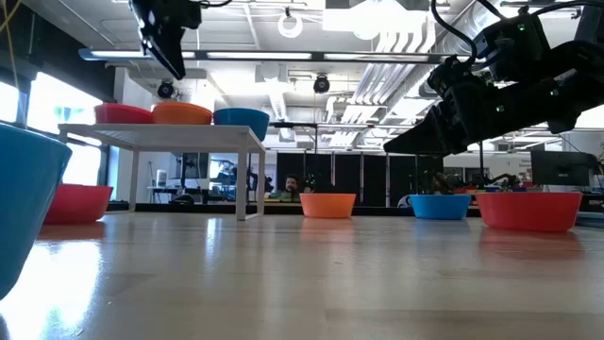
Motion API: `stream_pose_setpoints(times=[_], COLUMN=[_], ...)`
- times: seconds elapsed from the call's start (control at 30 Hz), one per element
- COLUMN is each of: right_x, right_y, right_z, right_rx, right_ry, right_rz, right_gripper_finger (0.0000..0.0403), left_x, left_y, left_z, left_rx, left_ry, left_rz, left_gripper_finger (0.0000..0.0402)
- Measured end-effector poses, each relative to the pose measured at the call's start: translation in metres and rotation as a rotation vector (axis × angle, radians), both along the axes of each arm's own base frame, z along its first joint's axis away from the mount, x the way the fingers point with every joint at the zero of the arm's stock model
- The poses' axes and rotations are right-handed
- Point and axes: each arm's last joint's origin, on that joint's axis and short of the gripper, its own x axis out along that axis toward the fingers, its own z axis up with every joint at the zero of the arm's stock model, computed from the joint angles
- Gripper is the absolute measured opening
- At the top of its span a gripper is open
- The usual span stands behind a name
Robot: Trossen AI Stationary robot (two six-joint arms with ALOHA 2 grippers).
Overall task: Pick & Place Mini bowls
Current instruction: Stack the red bowl on top of the other red bowls on the shelf
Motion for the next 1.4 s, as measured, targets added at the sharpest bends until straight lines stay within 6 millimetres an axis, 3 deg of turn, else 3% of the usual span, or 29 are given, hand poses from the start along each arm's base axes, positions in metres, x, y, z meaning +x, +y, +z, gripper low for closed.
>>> stream_pose_setpoints(times=[0.13,0.33,0.5,0.67,1.0,1.27,1.4], right_x=[0.000,0.000,0.000,0.000,0.000,0.000,0.000], right_y=[0.000,0.000,0.000,0.000,0.000,0.000,0.000], right_z=[0.000,0.000,0.000,-0.001,-0.001,-0.001,-0.001], right_rx=[0.000,0.000,0.000,0.002,0.004,0.004,0.004], right_ry=[0.000,0.001,0.005,0.015,0.014,0.014,0.014], right_rz=[0.000,0.000,0.000,0.000,0.000,-0.001,-0.001], right_gripper_finger=[0.0001,0.0001,0.0001,0.0002,0.0002,0.0002,0.0001], left_x=[0.006,0.026,0.032,0.030,0.016,0.016,0.011], left_y=[-0.031,-0.082,-0.119,-0.142,-0.150,-0.151,-0.151], left_z=[-0.009,-0.045,-0.074,-0.091,-0.117,-0.155,-0.168], left_rx=[-0.017,-0.047,-0.066,-0.124,-0.216,-0.250,-0.267], left_ry=[0.022,0.038,0.039,0.044,0.144,0.168,0.213], left_rz=[-0.027,-0.062,-0.067,-0.044,0.174,0.194,0.200], left_gripper_finger=[0.0076,0.0007,0.0008,0.0002,0.0003,0.0004,0.0035])
